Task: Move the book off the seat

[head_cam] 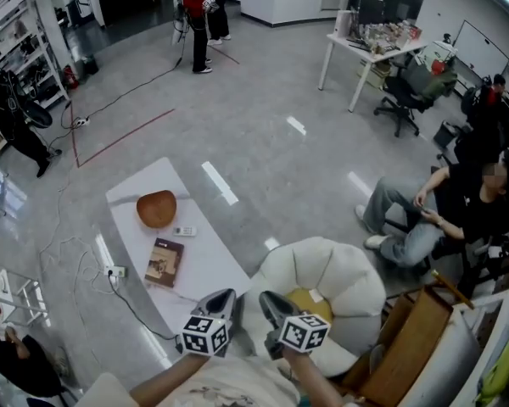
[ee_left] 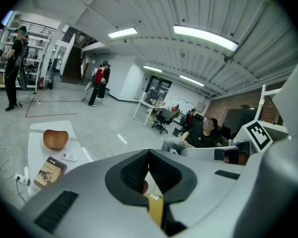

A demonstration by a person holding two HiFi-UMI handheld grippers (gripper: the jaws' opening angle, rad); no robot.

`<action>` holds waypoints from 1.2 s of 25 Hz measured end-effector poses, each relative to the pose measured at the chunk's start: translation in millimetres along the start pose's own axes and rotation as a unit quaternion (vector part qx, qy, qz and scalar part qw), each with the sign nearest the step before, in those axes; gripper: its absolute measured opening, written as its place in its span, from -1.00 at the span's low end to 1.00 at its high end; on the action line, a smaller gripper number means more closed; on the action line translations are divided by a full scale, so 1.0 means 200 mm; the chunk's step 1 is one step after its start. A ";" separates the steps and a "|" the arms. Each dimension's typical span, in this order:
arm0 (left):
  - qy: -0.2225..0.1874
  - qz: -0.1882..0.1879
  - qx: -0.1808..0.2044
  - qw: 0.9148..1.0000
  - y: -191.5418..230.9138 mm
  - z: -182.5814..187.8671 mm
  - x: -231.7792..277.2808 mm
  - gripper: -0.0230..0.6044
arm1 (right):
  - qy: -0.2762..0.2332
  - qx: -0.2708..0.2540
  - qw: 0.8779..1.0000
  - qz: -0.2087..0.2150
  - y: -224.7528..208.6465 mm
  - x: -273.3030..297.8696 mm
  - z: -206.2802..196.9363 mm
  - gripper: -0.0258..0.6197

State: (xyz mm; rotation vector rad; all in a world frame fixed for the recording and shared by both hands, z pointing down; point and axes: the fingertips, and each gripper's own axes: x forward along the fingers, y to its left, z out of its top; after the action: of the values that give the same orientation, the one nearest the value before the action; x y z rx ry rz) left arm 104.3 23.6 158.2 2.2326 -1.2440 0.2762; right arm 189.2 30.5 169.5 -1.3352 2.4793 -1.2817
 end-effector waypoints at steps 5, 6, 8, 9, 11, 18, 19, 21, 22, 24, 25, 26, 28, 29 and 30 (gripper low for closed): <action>-0.007 -0.026 0.016 0.999 -0.21 -0.02 -0.04 -0.89 | -0.033 -0.009 0.999 -0.011 -0.01 -0.24 -0.01 -0.77; -0.010 -0.031 0.020 0.999 -0.26 -0.01 -0.04 -0.89 | -0.038 -0.012 0.999 -0.012 -0.02 -0.28 0.00 -0.77; -0.016 -0.040 0.029 0.999 -0.33 0.00 -0.04 -0.89 | -0.046 -0.016 0.999 -0.015 -0.01 -0.34 -0.01 -0.77; -0.017 -0.044 0.032 0.998 -0.36 0.00 -0.06 -0.89 | -0.049 -0.020 0.998 -0.019 -0.01 -0.37 -0.03 -0.77; -0.022 -0.051 0.036 0.998 -0.41 0.00 -0.09 -0.89 | -0.060 -0.035 0.997 -0.025 0.02 -0.42 -0.05 -0.77; -0.046 -0.067 0.049 0.996 -0.57 -0.01 -0.21 -0.89 | -0.116 -0.077 0.989 -0.053 0.14 -0.64 -0.03 -0.77; -0.053 -0.067 0.054 0.995 -0.59 0.00 -0.24 -0.89 | -0.127 -0.079 0.987 -0.058 0.15 -0.67 -0.02 -0.77; -0.064 -0.067 0.066 0.994 -0.62 0.00 -0.30 -0.89 | -0.149 -0.082 0.983 -0.073 0.17 -0.73 -0.03 -0.77; -0.068 -0.068 0.072 0.993 -0.63 0.00 -0.33 -0.89 | -0.158 -0.085 0.980 -0.080 0.18 -0.76 -0.04 -0.77; -0.076 -0.070 0.083 0.991 -0.65 -0.01 -0.40 -0.89 | -0.175 -0.094 0.976 -0.092 0.21 -0.81 -0.05 -0.77; -0.079 -0.071 0.086 0.991 -0.66 -0.02 -0.41 -0.89 | -0.182 -0.102 0.973 -0.096 0.22 -0.83 -0.05 -0.77; -0.082 -0.072 0.089 0.990 -0.67 -0.02 -0.43 -0.89 | -0.190 -0.109 0.971 -0.098 0.23 -0.86 -0.03 -0.77; -0.091 -0.072 0.097 0.989 -0.72 0.00 -0.44 -0.89 | -0.207 -0.123 0.965 -0.103 0.23 -0.93 0.00 -0.77; -0.096 -0.073 0.103 0.987 -0.75 0.02 -0.45 -0.89 | -0.215 -0.132 0.962 -0.106 0.24 -0.97 0.02 -0.77; -0.100 -0.076 0.109 0.986 -0.79 0.02 -0.47 -0.89 | -0.221 -0.142 0.959 -0.110 0.26 -1.01 0.03 -0.77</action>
State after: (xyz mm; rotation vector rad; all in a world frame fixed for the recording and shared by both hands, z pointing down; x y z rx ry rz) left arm 183.6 152.6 55.0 2.5822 -1.1831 0.1379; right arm 283.6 185.2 66.6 -1.7708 2.2971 -0.5666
